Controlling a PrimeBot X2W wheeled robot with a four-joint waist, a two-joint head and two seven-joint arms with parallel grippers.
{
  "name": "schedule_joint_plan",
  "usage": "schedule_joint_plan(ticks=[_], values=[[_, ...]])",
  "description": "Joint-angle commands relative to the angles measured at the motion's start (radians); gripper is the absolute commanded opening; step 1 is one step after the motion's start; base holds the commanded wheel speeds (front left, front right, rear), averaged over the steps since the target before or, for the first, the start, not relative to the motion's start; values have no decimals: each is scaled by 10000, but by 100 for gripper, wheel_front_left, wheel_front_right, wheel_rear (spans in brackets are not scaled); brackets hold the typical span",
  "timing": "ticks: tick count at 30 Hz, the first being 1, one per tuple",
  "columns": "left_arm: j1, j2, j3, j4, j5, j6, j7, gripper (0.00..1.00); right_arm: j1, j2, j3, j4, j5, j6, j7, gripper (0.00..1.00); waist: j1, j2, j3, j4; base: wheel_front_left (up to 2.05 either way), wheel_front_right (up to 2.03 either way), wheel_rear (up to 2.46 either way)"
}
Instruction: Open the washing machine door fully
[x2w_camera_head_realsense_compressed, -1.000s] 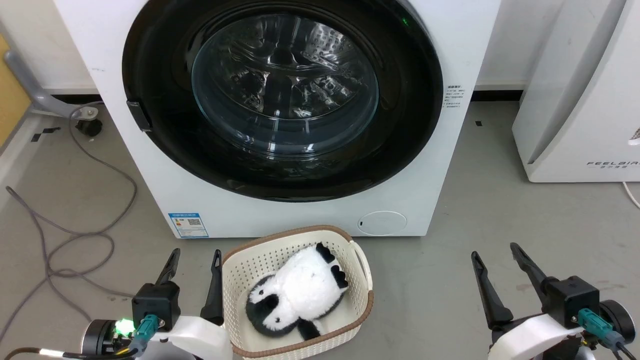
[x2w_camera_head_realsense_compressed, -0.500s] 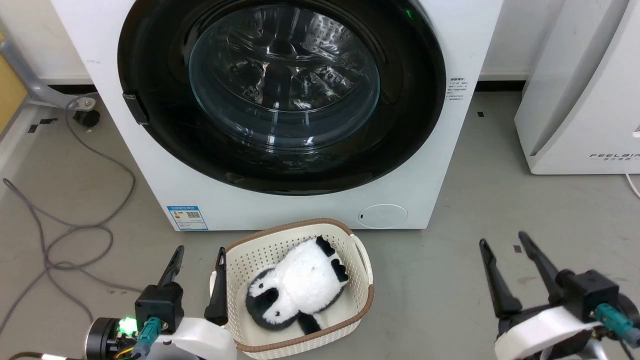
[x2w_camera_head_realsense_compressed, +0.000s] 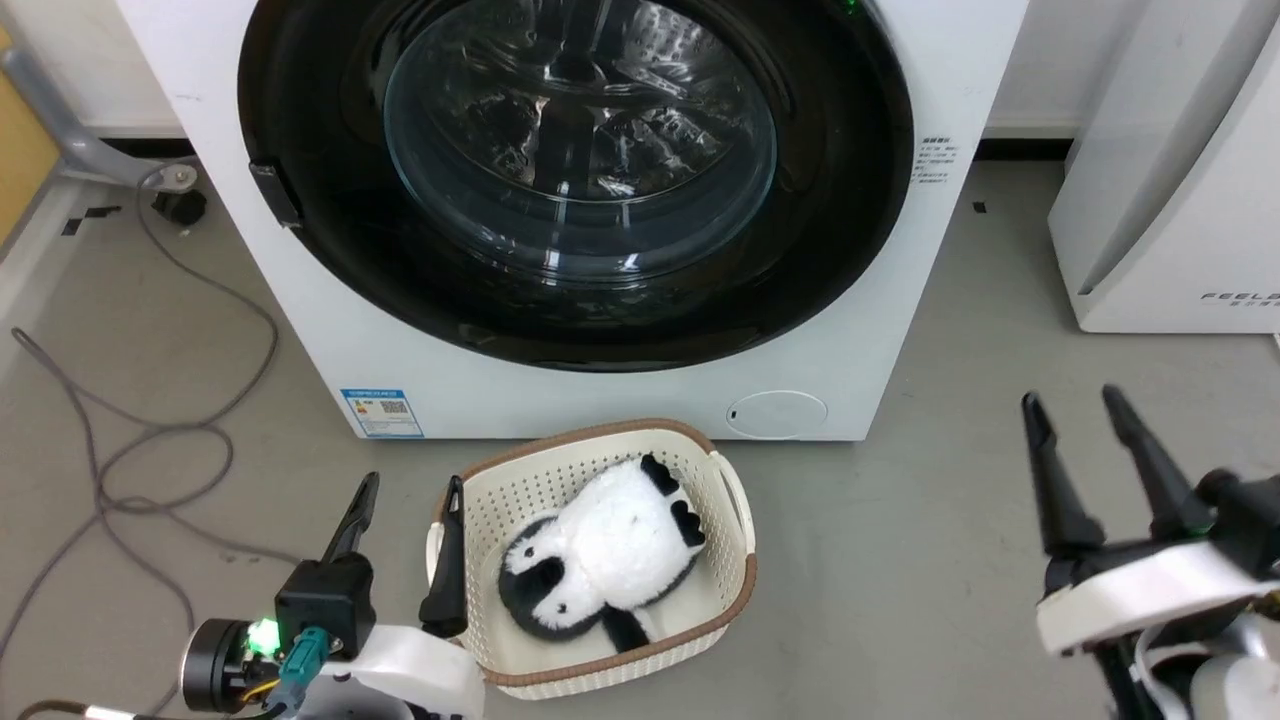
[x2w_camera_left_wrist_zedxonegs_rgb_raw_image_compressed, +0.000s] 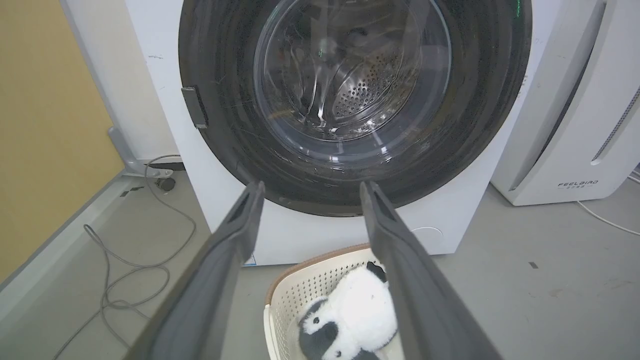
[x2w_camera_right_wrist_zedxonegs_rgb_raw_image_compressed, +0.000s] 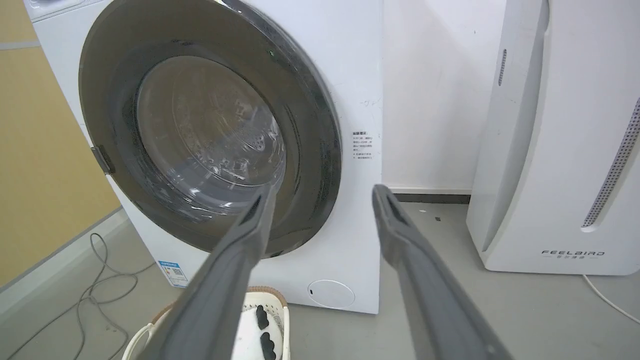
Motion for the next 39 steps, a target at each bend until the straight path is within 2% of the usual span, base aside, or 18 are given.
schedule_joint_plan(ticks=[1,17,18,19,20,30,39], values=[[-151,6,-70,-57,-63,55,-113,100,-324,-114,-76,-70,321,-4,24,100,0,0,64,36,0,0,0],[-528,8,-360,-152,-200,142,-468,100,-2347,-667,-621,302,1769,-5,606,100,0,0,782,373,0,0,0],[-549,8,-380,-158,-210,149,-488,100,-2480,-690,-656,352,1858,-5,647,61,0,0,825,398,0,0,0],[-569,9,-397,-163,-221,157,-509,100,-2616,-706,-703,415,1954,-5,693,28,0,0,867,423,0,0,0],[-605,9,-433,-175,-243,174,-551,100,-2901,-765,-776,540,2110,-5,798,0,0,0,955,472,0,0,0],[-773,10,-636,-229,-364,250,-740,100,-4437,-931,-1073,1298,2752,-6,1597,0,0,0,1416,692,0,0,0],[-1031,11,-814,-364,-504,222,-927,100,-6499,-1160,-1565,2862,3612,-7,3033,0,0,0,1984,946,0,0,0]])
